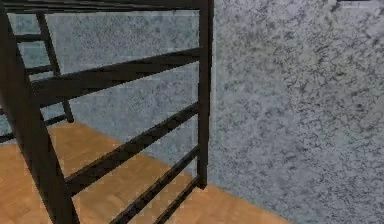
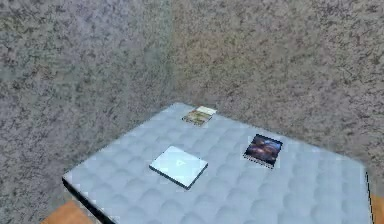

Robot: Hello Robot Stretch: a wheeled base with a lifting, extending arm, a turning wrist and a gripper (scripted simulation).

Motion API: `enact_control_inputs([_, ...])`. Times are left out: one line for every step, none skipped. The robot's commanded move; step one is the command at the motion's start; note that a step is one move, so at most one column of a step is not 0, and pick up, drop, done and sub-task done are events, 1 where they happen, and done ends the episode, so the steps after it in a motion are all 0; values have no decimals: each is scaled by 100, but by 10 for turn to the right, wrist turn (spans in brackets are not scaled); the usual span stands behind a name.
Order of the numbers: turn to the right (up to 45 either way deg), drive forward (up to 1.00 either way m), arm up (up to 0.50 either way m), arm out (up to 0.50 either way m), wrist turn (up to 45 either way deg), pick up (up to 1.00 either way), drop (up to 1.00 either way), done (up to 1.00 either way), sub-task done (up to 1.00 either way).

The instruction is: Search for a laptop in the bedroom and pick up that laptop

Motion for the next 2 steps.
enact_control_inputs([390,0,0,0,0,0,0,0,0])
enact_control_inputs([0,80,0,0,0,0,0,0,0])
